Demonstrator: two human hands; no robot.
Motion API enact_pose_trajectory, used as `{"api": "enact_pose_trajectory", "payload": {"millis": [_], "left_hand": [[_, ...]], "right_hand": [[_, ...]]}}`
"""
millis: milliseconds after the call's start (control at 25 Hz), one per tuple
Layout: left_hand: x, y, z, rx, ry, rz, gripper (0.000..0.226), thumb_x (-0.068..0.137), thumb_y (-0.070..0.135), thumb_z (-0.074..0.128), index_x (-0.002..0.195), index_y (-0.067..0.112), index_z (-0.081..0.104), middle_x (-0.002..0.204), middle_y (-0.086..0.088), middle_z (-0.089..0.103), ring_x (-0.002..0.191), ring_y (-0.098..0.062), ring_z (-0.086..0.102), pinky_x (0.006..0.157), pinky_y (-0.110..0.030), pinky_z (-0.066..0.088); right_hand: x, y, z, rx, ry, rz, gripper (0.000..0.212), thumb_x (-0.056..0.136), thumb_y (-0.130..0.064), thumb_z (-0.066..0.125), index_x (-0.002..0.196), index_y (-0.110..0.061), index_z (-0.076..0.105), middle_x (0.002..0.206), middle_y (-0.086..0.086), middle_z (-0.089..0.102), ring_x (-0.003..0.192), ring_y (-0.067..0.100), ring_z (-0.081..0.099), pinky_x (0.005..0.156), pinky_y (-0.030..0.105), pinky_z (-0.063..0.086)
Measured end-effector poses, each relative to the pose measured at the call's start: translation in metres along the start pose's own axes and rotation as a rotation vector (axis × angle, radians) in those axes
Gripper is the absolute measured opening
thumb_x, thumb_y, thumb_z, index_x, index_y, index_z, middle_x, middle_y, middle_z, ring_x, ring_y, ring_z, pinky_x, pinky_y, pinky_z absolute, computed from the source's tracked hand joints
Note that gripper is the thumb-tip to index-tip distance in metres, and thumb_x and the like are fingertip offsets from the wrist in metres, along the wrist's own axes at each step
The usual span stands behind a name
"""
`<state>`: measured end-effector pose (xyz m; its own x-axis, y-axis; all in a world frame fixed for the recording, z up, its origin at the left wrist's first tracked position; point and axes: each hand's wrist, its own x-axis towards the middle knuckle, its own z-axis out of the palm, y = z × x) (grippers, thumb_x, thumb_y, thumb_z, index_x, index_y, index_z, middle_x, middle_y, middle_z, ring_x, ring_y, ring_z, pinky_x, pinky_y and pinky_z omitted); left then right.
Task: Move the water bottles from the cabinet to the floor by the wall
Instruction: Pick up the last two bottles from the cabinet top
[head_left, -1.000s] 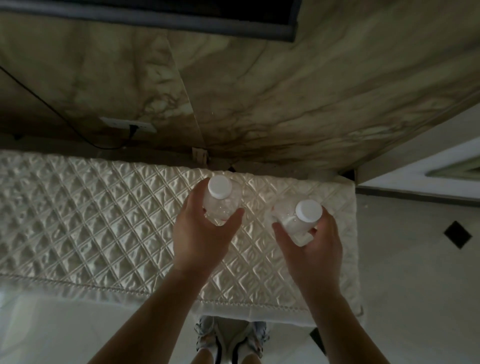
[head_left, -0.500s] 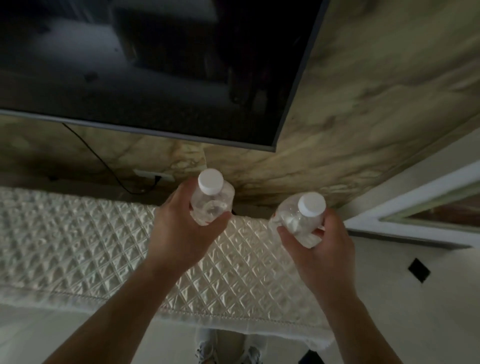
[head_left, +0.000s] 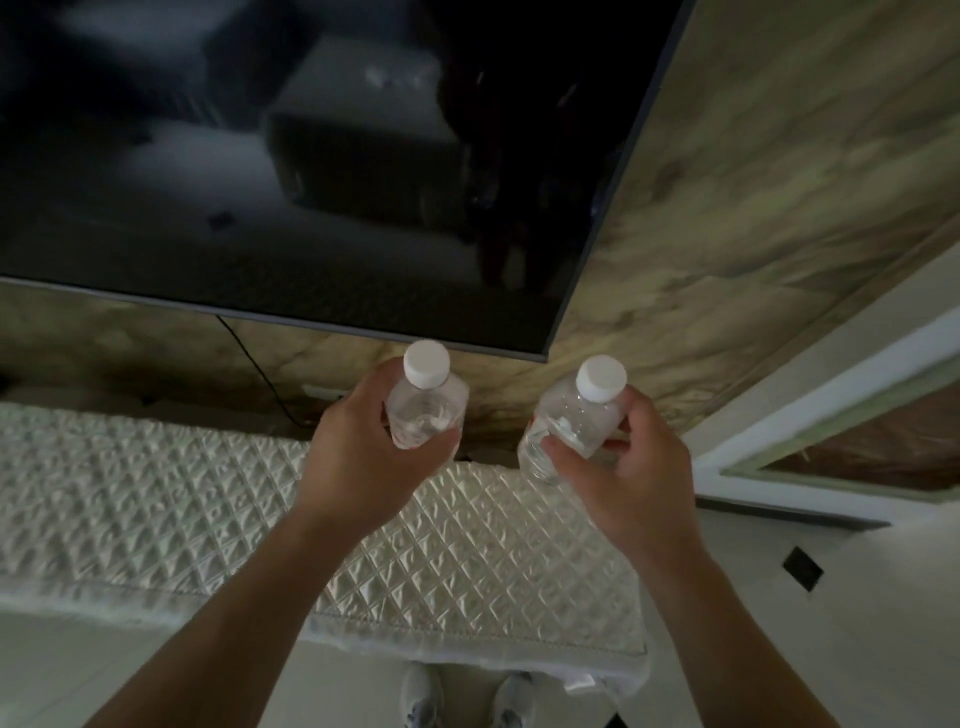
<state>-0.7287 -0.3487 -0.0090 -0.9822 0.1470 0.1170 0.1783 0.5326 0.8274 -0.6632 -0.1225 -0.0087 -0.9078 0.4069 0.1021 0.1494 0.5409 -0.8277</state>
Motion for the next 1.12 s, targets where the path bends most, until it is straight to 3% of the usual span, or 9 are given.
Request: {"api": "enact_pose_trajectory", "payload": {"millis": [280, 520, 640, 920, 1120], "left_hand": [[-0.018, 0.012, -0.053, 0.006, 0.008, -0.016, 0.068, 0.07, 0.041, 0.085, 0.129, 0.036, 0.051, 0.097, 0.028, 0.062, 0.088, 0.013, 0.06, 0.069, -0.01, 0.047], [-0.031, 0.013, -0.091, -0.009, 0.032, -0.059, 0.063, 0.07, 0.04, 0.084, 0.125, 0.031, 0.055, 0.101, 0.018, 0.067, 0.089, 0.0, 0.065, 0.072, -0.019, 0.051], [-0.04, 0.017, -0.102, 0.002, 0.066, -0.082, 0.063, 0.071, 0.037, 0.083, 0.127, 0.031, 0.054, 0.099, 0.02, 0.066, 0.088, 0.002, 0.064, 0.069, -0.015, 0.048], [-0.065, 0.035, -0.1, 0.027, 0.2, -0.147, 0.063, 0.072, 0.036, 0.083, 0.127, 0.032, 0.053, 0.101, 0.018, 0.066, 0.089, -0.001, 0.064, 0.069, -0.017, 0.048], [-0.089, 0.051, -0.086, 0.07, 0.306, -0.203, 0.061, 0.071, 0.037, 0.084, 0.124, 0.033, 0.054, 0.097, 0.019, 0.065, 0.086, 0.003, 0.063, 0.066, -0.016, 0.045]], "right_hand": [[-0.01, -0.057, -0.002, 0.044, 0.009, -0.035, 0.063, 0.07, -0.043, 0.082, 0.125, -0.035, 0.051, 0.105, -0.023, 0.062, 0.095, -0.008, 0.058, 0.079, 0.018, 0.046], [-0.018, -0.086, 0.001, 0.096, -0.092, -0.103, 0.059, 0.073, -0.036, 0.081, 0.125, -0.035, 0.052, 0.099, -0.028, 0.061, 0.096, -0.019, 0.055, 0.074, 0.011, 0.047], [-0.018, -0.096, 0.0, 0.102, -0.166, -0.133, 0.06, 0.074, -0.035, 0.081, 0.127, -0.032, 0.052, 0.101, -0.025, 0.062, 0.095, -0.021, 0.054, 0.07, 0.007, 0.046], [-0.009, -0.098, -0.01, 0.121, -0.289, -0.217, 0.065, 0.072, -0.037, 0.081, 0.13, -0.032, 0.052, 0.105, -0.019, 0.067, 0.096, -0.006, 0.062, 0.082, 0.023, 0.055], [-0.004, -0.094, -0.023, 0.178, -0.404, -0.244, 0.059, 0.073, -0.034, 0.081, 0.125, -0.034, 0.054, 0.104, -0.019, 0.067, 0.096, -0.01, 0.06, 0.082, 0.023, 0.055]]}}
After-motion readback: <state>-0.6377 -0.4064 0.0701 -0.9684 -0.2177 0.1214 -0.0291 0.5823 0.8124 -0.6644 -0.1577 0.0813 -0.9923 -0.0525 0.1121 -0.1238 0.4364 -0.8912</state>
